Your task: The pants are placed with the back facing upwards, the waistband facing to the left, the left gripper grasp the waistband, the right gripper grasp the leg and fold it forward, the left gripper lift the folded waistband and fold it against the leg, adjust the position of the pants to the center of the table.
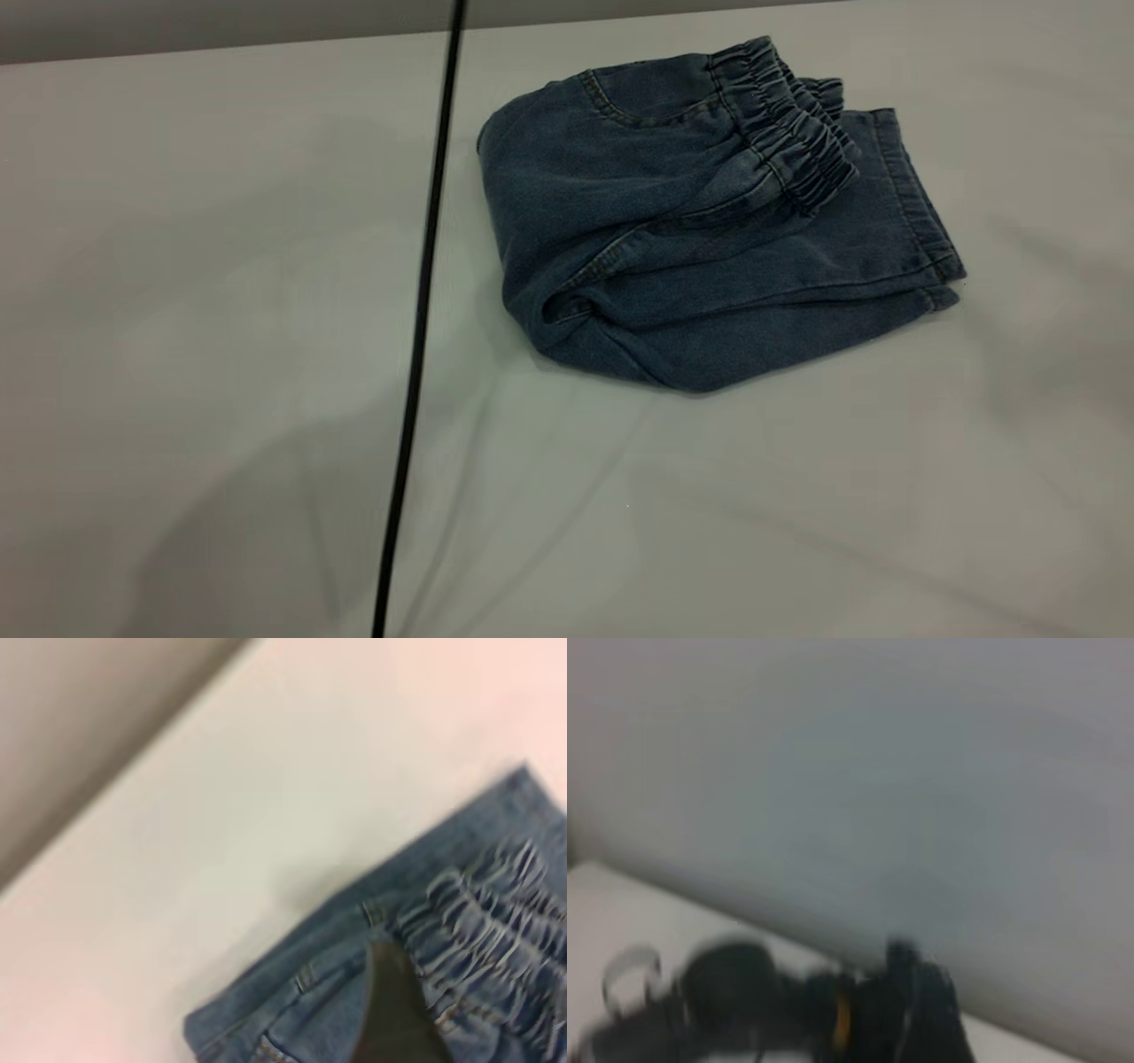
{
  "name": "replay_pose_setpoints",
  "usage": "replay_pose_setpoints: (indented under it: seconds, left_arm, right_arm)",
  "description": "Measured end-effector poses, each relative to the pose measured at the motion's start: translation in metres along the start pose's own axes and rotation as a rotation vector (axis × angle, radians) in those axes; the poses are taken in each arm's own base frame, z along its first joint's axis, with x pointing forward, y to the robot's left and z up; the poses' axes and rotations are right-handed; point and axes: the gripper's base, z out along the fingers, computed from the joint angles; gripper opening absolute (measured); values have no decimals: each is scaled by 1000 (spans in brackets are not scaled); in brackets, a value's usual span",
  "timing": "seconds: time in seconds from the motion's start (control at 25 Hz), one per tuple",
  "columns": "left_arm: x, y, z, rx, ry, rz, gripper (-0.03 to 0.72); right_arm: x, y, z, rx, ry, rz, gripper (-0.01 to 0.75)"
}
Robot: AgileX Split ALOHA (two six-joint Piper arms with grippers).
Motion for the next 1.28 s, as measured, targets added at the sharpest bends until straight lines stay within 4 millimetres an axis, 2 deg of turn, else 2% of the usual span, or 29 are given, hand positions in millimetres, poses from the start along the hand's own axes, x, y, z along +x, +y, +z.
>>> replay_pose_setpoints:
  seconds: [0.2, 0.4, 0.68, 0.92, 1.28]
  left_arm:
    - [-15, 7, -45, -49, -78, 4, 414]
    - [-25, 10, -87, -60, -149, -66, 414]
    - [-23, 8, -135, -57, -156, -61, 414]
    - [-2, 7, -177, -52, -102, -58, 414]
    - [49, 3, -250, -46, -67, -130, 414]
  right_arm:
    - [30, 18, -31, -24, 44, 5, 431]
    - [57, 39, -59, -83, 48, 41, 431]
    - [88, 59, -99, -80, 17, 36, 431]
    - [121, 76, -130, -77, -10, 26, 431]
    - [171, 92, -150, -77, -11, 64, 431]
